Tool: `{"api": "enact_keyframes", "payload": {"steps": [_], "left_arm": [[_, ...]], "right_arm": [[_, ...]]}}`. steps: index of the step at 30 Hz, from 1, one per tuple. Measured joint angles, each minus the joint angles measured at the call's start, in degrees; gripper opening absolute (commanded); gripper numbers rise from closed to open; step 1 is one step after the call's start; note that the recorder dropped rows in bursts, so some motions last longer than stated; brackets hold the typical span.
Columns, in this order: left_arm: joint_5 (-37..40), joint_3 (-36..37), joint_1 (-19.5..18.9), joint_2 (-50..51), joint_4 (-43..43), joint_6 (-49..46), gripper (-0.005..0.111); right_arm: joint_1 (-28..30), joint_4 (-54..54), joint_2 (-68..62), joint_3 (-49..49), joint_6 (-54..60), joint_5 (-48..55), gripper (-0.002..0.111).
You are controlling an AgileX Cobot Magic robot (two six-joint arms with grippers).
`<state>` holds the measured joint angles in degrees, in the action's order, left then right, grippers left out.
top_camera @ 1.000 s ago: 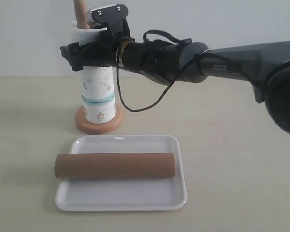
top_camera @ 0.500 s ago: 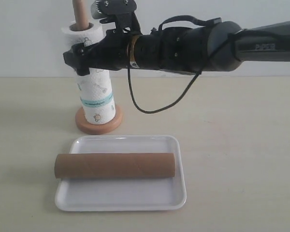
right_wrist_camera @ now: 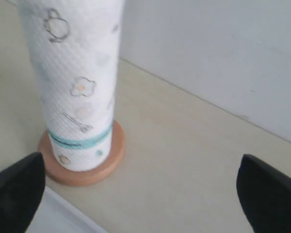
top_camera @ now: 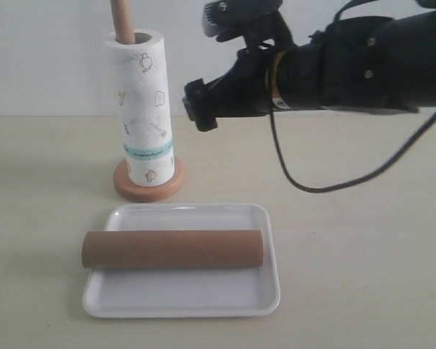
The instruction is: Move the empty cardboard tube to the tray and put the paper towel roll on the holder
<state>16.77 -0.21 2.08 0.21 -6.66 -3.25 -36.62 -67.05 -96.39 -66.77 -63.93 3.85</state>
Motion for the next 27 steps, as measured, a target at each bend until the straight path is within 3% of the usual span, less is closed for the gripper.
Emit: {"api": "enact_keyframes", "payload": {"steps": [3,5,7,16,27], "left_arm": [[0.0,0.0,0.0,0.0,0.0,0.0,0.004],[0.0,0.0,0.0,0.0,0.0,0.0,0.004],[0.0,0.0,0.0,0.0,0.0,0.0,0.004],[0.0,0.0,0.0,0.0,0.0,0.0,0.004],[0.0,0.0,0.0,0.0,0.0,0.0,0.004]], "right_arm": [[0.0,0.1,5.6,5.2,0.2,2.2,0.076],[0.0,0.5,9.6,8.8,0.2,1.7,0.043],[0.0,1.2,13.7,11.9,0.2,1.0,0.003],[0.0,8.1,25.4,17.8,-1.6,1.3,0.004],[0.0,8.6,27.2,17.9,-1.7,1.2,0.004]]}}
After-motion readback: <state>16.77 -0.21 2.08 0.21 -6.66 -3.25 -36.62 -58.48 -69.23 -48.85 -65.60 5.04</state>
